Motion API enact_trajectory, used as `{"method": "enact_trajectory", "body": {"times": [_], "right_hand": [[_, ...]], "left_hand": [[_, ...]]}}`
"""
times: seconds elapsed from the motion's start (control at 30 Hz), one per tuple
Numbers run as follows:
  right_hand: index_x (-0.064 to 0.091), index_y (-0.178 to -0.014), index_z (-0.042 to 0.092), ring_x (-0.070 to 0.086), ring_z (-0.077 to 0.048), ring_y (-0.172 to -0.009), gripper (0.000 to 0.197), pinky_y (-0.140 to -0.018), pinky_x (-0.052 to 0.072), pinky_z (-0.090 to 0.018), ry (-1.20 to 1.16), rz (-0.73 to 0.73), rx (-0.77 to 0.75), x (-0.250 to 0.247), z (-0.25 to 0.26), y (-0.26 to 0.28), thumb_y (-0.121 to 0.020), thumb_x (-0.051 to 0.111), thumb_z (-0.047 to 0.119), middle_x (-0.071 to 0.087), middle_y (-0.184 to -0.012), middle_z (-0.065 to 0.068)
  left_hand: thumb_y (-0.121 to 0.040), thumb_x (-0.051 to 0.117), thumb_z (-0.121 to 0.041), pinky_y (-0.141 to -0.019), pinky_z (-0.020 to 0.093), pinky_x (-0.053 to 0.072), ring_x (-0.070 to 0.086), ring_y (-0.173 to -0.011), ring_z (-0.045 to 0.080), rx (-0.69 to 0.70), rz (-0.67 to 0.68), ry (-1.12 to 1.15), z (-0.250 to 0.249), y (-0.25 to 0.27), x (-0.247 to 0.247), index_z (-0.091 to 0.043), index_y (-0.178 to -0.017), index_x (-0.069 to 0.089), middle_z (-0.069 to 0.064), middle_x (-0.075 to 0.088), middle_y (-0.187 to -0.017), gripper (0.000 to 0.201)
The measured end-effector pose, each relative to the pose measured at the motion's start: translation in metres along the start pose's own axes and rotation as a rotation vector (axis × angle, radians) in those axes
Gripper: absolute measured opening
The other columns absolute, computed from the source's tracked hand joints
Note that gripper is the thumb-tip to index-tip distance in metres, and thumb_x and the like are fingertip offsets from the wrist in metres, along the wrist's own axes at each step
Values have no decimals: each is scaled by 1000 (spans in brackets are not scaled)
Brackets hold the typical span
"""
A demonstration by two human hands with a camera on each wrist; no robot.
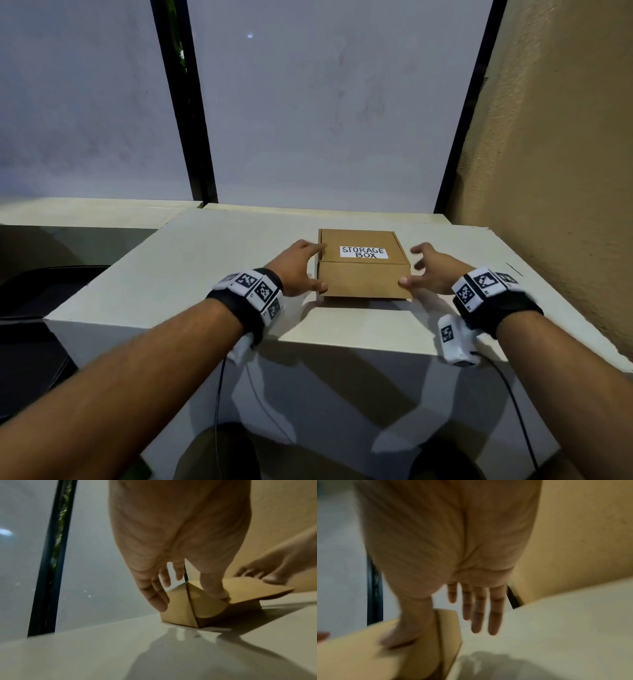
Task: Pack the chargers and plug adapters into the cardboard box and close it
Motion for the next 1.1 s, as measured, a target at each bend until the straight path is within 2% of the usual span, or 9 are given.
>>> {"method": "enact_trajectory", "body": {"times": [0.1,0.17,0.23,0.33,0.53,0.67,0.83,1.1], "right_hand": [[17,-153,21,37,-25,-139,110,-113,33,-40,292,39,-188,-8,20,-4,-68,85,39,26,-156,-5],[20,-153,19,30,-23,-143,110,-114,26,-35,415,66,-242,-8,28,-7,-66,85,42,20,-160,-2],[28,-150,17,35,-24,-139,106,-112,28,-34,457,56,-262,-9,33,-12,-64,86,42,31,-155,-4],[39,-145,18,43,-23,-133,106,-108,34,-34,446,20,-257,-14,36,-18,-55,90,42,45,-147,-2],[53,-132,21,52,-21,-119,100,-99,43,-33,409,-26,-259,-17,39,-24,-44,94,44,57,-130,1],[57,-120,21,53,-19,-107,84,-91,46,-32,397,-46,-294,-16,43,-23,-47,93,42,57,-119,3],[60,-115,20,54,-18,-102,75,-87,47,-31,420,-54,-327,-15,44,-25,-51,92,41,57,-115,4],[58,-119,22,53,-18,-109,71,-90,47,-31,510,-42,-343,-14,44,-28,-59,86,46,54,-122,3]], "left_hand": [[-74,78,-42,-114,39,32,31,-141,19,58,45,-151,-4,-11,-6,-25,-143,38,-6,23,-158,82],[-68,82,-43,-107,43,39,40,-135,19,49,46,-176,-5,-17,-6,-25,-138,43,-8,36,-152,82],[-63,86,-42,-100,44,46,50,-124,21,56,20,-184,-8,-21,-8,-22,-132,48,-5,51,-138,81],[-58,89,-41,-91,40,50,55,-109,21,83,-22,-214,-13,-26,-12,-21,-120,55,-2,57,-123,74],[-57,89,-40,-82,33,48,56,-102,22,109,-56,-239,-19,-30,-15,-19,-112,58,1,59,-115,67],[-59,90,-32,-80,28,43,55,-100,23,125,-67,-192,-19,-33,-13,-15,-108,59,4,60,-113,61],[-57,91,-28,-78,26,42,56,-99,23,119,-87,-168,-15,-40,-12,-13,-106,61,4,61,-112,60],[-57,91,-27,-77,24,41,58,-100,22,138,-87,-153,-13,-46,-10,-14,-105,63,3,64,-111,56]]}}
Point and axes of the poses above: each hand's wrist, its own y-axis away from the middle knuckle, its own x-axis out of the palm, z = x × y, the point moved 8 cm from there along -y, towards the middle knuckle
